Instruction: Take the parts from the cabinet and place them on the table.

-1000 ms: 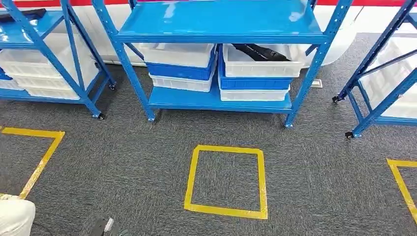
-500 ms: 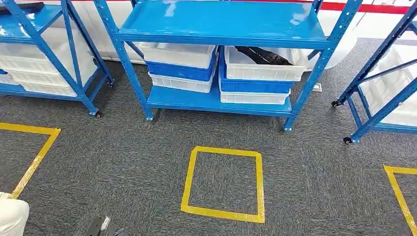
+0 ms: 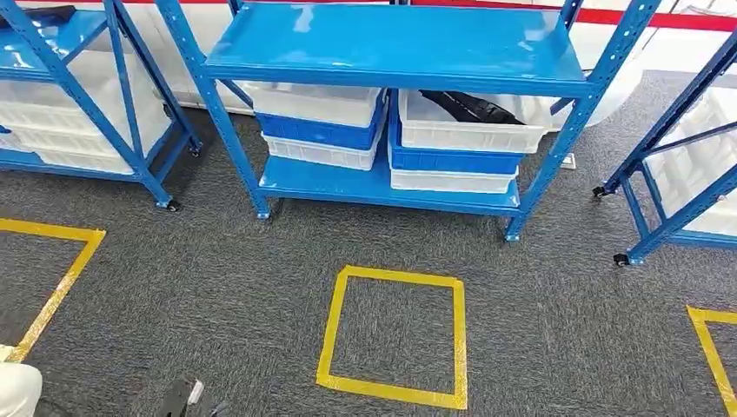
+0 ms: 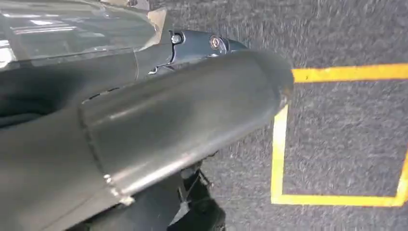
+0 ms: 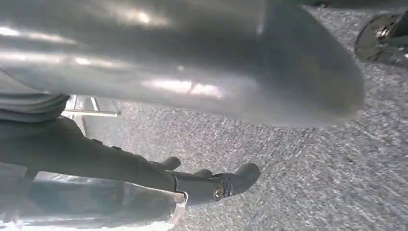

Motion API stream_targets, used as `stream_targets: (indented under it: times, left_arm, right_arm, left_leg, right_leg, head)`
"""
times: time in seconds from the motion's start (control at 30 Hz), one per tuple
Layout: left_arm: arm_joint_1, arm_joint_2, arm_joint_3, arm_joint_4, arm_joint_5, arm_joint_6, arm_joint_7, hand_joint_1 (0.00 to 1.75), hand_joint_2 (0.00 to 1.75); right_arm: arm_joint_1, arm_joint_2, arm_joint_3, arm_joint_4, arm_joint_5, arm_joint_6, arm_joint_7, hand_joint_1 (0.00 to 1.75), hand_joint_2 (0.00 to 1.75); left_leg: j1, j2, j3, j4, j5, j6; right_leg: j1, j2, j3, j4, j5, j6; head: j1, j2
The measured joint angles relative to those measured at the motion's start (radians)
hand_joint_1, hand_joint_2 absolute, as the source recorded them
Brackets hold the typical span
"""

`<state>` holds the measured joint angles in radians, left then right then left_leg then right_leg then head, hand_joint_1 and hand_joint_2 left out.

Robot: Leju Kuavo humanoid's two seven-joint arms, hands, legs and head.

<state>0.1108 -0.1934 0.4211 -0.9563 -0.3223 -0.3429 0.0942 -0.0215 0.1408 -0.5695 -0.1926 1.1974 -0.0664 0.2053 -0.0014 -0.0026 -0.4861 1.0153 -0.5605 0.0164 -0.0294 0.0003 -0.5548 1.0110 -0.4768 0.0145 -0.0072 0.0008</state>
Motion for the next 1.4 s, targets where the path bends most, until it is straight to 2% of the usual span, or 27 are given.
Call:
stream_targets:
  times: [0.1,0.13,0.17,0.2,0.27,0.3,0.33,0.37,0.43,0.5,0.53,0.63,0.67,0.7,0.77,0.8,0.87,0.93,1.0,1.07,1.13,1.17,1.2,1.27,1.33,1.37,1.4]
  left_arm:
    - [0.003,0.0,0.002,0.0,0.0,0.0,0.0,0.0,0.0]
    - [0.006,0.0,0.002,0.0,0.0,0.0,0.0,0.0,0.0]
    - [0.009,0.0,0.002,0.0,0.0,-0.001,0.0,0.0,0.0]
    - [0.01,0.0,0.002,0.0,0.0,-0.002,0.001,0.0,0.0]
    - [0.011,0.0,0.003,-0.003,0.0,-0.003,0.001,0.0,0.0]
    - [0.011,0.0,0.003,-0.005,0.0,-0.003,0.001,0.0,0.0]
    - [0.01,0.0,0.003,-0.005,-0.001,-0.003,0.001,0.0,0.0]
    - [0.01,0.0,0.003,-0.006,-0.001,-0.003,0.001,0.0,0.0]
    - [0.011,0.0,0.003,-0.006,-0.002,-0.005,0.002,0.0,0.0]
    - [0.013,-0.006,0.003,-0.011,-0.003,-0.005,0.003,0.0,0.0]
    - [0.012,-0.005,0.004,-0.012,-0.003,-0.005,0.003,0.0,0.0]
    - [0.011,-0.008,0.005,-0.012,-0.006,-0.005,0.003,0.0,0.0]
    - [0.012,-0.008,0.005,-0.012,-0.008,-0.005,0.004,0.0,0.0]
    - [0.012,-0.011,0.005,-0.012,-0.011,-0.005,0.004,0.0,0.0]
    - [0.012,-0.012,0.005,-0.012,-0.012,-0.005,0.005,0.0,0.0]
    - [0.012,-0.013,0.005,-0.013,-0.012,-0.005,0.005,0.0,0.0]
    - [0.011,-0.014,0.005,-0.017,-0.013,-0.005,0.006,0.0,0.0]
    - [0.009,-0.015,0.005,-0.02,-0.013,-0.004,0.006,0.0,0.0]
    - [0.008,-0.015,0.005,-0.026,-0.013,-0.002,0.006,0.0,0.0]
    - [0.005,-0.016,0.005,-0.028,-0.013,-0.003,0.006,0.0,0.0]
    - [0.01,-0.016,0.006,-0.028,-0.013,-0.003,0.006,0.0,0.0]
    - [0.011,-0.016,0.008,-0.028,-0.014,-0.003,0.006,0.0,0.0]
    - [0.011,-0.016,0.011,-0.028,-0.015,-0.003,0.006,0.0,0.0]
    - [0.011,-0.016,0.014,-0.029,-0.017,-0.003,0.006,0.0,0.0]
    - [0.011,-0.016,0.016,-0.03,-0.018,-0.003,0.007,0.0,0.0]
    - [0.008,-0.017,0.016,-0.03,-0.02,-0.003,0.01,0.0,0.0]
    - [0.006,-0.017,0.016,-0.031,-0.021,-0.003,0.011,0.0,0.0]
  right_arm:
    - [-0.003,0.001,0.0,0.0,0.007,0.0,0.0,0.0,0.0]
    - [-0.003,0.0,0.0,0.0,0.008,0.0,0.0,0.0,0.0]
    - [-0.002,0.0,0.0,0.0,0.009,0.0,0.0,0.0,0.0]
    - [0.0,0.0,0.0,0.0,0.01,0.0,0.0,0.0,0.0]
    - [-0.001,0.001,0.0,0.0,0.012,0.0,0.0,0.0,0.0]
    - [-0.001,0.002,0.0,0.0,0.013,0.0,0.0,0.0,0.0]
    - [-0.004,0.004,0.0,0.0,0.013,0.0,0.0,0.0,0.0]
    - [-0.006,0.004,0.0,0.0,0.013,0.0,0.0,0.0,0.0]
    - [-0.007,0.003,0.0,0.0,0.014,0.0,0.0,0.0,0.0]
    - [-0.008,0.003,-0.001,0.0,0.015,0.0,0.0,0.0,0.0]
    - [-0.007,0.003,-0.002,0.0,0.015,0.0,0.0,0.0,0.0]
    - [-0.005,0.003,-0.008,0.0,0.016,0.0,-0.001,0.0,0.0]
    - [-0.004,0.003,-0.008,0.0,0.016,0.0,-0.002,0.0,0.0]
    - [-0.002,0.002,-0.008,0.0,0.017,0.0,-0.002,0.0,0.0]
    - [-0.002,0.0,-0.009,0.0,0.018,0.0,-0.002,0.0,0.0]
    - [-0.003,0.0,-0.009,0.0,0.019,0.0,-0.003,0.0,0.0]
    - [-0.006,-0.001,-0.009,0.0,0.023,0.0,-0.003,0.0,0.0]
    - [-0.008,-0.002,-0.009,0.0,0.025,0.0,-0.003,0.0,0.0]
    - [-0.007,0.0,-0.009,-0.001,0.026,0.0,-0.003,0.0,0.0]
    - [-0.007,-0.001,-0.009,-0.001,0.026,0.0,-0.003,0.0,0.0]
    - [-0.007,0.002,-0.009,-0.001,0.027,0.0,-0.003,0.0,0.0]
    - [-0.007,0.002,-0.009,-0.001,0.029,0.0,-0.003,0.0,0.0]
    - [-0.006,0.002,-0.009,-0.001,0.03,0.0,-0.003,0.0,0.0]
    - [-0.005,0.002,-0.01,-0.001,0.032,0.0,-0.003,0.0,0.0]
    - [-0.005,0.002,-0.01,-0.001,0.032,0.0,-0.003,0.0,0.0]
    - [-0.008,0.002,-0.011,-0.001,0.033,0.0,-0.003,0.0,0.0]
    - [-0.009,0.002,-0.011,-0.001,0.034,0.0,-0.003,0.0,0.0]
  left_leg:
    - [0.01,0.0,-0.143,0.238,-0.087,-0.019]
    - [0.013,0.0,-0.195,0.305,-0.095,-0.021]
    - [0.014,0.0,-0.217,0.311,-0.073,-0.02]
    - [0.015,0.0,-0.214,0.271,-0.025,-0.019]
    - [0.014,0.0,-0.156,0.101,0.099,-0.009]
    - [0.013,0.001,-0.129,0.022,0.136,-0.001]
    - [0.004,0.001,-0.117,0.01,0.111,0.0]
    - [0.003,0.0,-0.118,0.011,0.106,0.004]
    - [-0.004,-0.001,-0.117,0.01,0.101,0.014]
    - [0.003,-0.003,-0.087,-0.016,0.11,0.028]
    - [0.003,-0.002,-0.081,-0.018,0.107,0.036]
    - [-0.005,0.0,-0.067,-0.018,0.089,0.047]
    - [-0.007,-0.002,-0.059,-0.018,0.084,0.048]
    - [-0.009,-0.005,-0.05,-0.018,0.076,0.048]
    - [-0.011,-0.008,-0.025,-0.017,0.061,0.045]
    - [-0.012,-0.009,-0.015,-0.017,0.051,0.04]
    - [-0.019,-0.009,-0.014,-0.015,0.034,0.029]
    - [-0.014,-0.007,-0.013,-0.017,0.032,0.024]
    - [-0.011,-0.006,-0.013,-0.001,0.017,0.009]
    - [-0.003,-0.003,-0.071,0.11,-0.036,-0.011]
    - [0.011,-0.002,-0.17,0.265,-0.082,-0.026]
    - [0.016,-0.001,-0.206,0.3,-0.077,-0.029]
    - [0.021,-0.001,-0.213,0.284,-0.047,-0.031]
    - [0.025,0.001,-0.165,0.142,0.066,-0.035]
    - [0.026,0.002,-0.121,0.031,0.124,-0.034]
    - [0.017,0.001,-0.11,0.014,0.1,-0.032]
    - [0.014,-0.002,-0.107,0.011,0.1,-0.022]
  right_leg:
    - [0.001,0.0,0.011,0.0,-0.013,-0.018]
    - [0.001,0.001,0.018,0.0,-0.019,-0.019]
    - [0.0,0.002,0.026,0.0,-0.026,-0.017]
    - [0.0,0.003,0.036,0.0,-0.032,-0.016]
    - [0.0,0.003,0.06,-0.001,-0.047,-0.011]
    - [0.0,0.003,0.056,-0.004,-0.054,-0.008]
    - [0.011,0.004,0.064,-0.003,-0.062,0.001]
    - [0.009,0.006,0.062,-0.006,-0.065,0.007]
    - [0.01,0.003,0.067,-0.019,-0.067,0.017]
    - [0.01,0.0,0.072,0.002,-0.076,0.025]
    - [0.013,0.0,0.046,0.054,-0.099,0.019]
    - [0.013,0.001,-0.096,0.282,-0.175,0.012]
    - [0.013,0.001,-0.117,0.3,-0.168,0.018]
    - [0.014,0.001,-0.114,0.269,-0.137,0.028]
    - [0.014,0.0,-0.051,0.095,-0.037,0.046]
    - [0.014,0.0,-0.023,0.013,0.006,0.043]
    - [0.024,0.001,-0.005,0.009,0.002,0.017]
    - [0.027,0.002,-0.004,0.009,-0.002,0.004]
    - [0.012,0.004,0.007,-0.001,-0.001,-0.006]
    - [0.01,0.001,0.014,-0.002,-0.009,-0.02]
    - [0.01,0.001,0.02,-0.002,-0.017,-0.027]
    - [0.009,0.002,0.025,-0.002,-0.022,-0.026]
    - [0.007,0.003,0.032,-0.002,-0.027,-0.023]
    - [0.001,0.005,0.053,-0.002,-0.04,-0.014]
    - [0.0,0.005,0.056,-0.003,-0.05,-0.007]
    - [0.007,0.005,0.058,-0.003,-0.056,0.002]
    - [0.009,0.005,0.055,-0.003,-0.057,0.007]
  head:
    - [-0.002,0.0]
    - [-0.002,0.0]
    - [-0.002,0.0]
    - [-0.002,0.0]
    - [-0.002,0.0]
    - [-0.002,0.0]
    - [0.0,0.0]
    - [-0.001,0.0]
    - [-0.001,0.0]
    - [0.001,0.0]
    - [0.003,0.0]
    - [0.006,0.0]
    - [0.007,0.0]
    - [0.006,0.0]
    - [0.007,0.0]
    - [0.009,0.0]
    - [0.006,0.0]
    - [0.003,0.0]
    - [0.004,0.0]
    - [-0.005,0.0]
    - [-0.005,0.0]
    - [-0.005,0.0]
    - [-0.005,0.0]
    - [-0.004,0.0]
    - [-0.006,0.0]
    - [-0.008,0.0]
    - [-0.011,0.0]
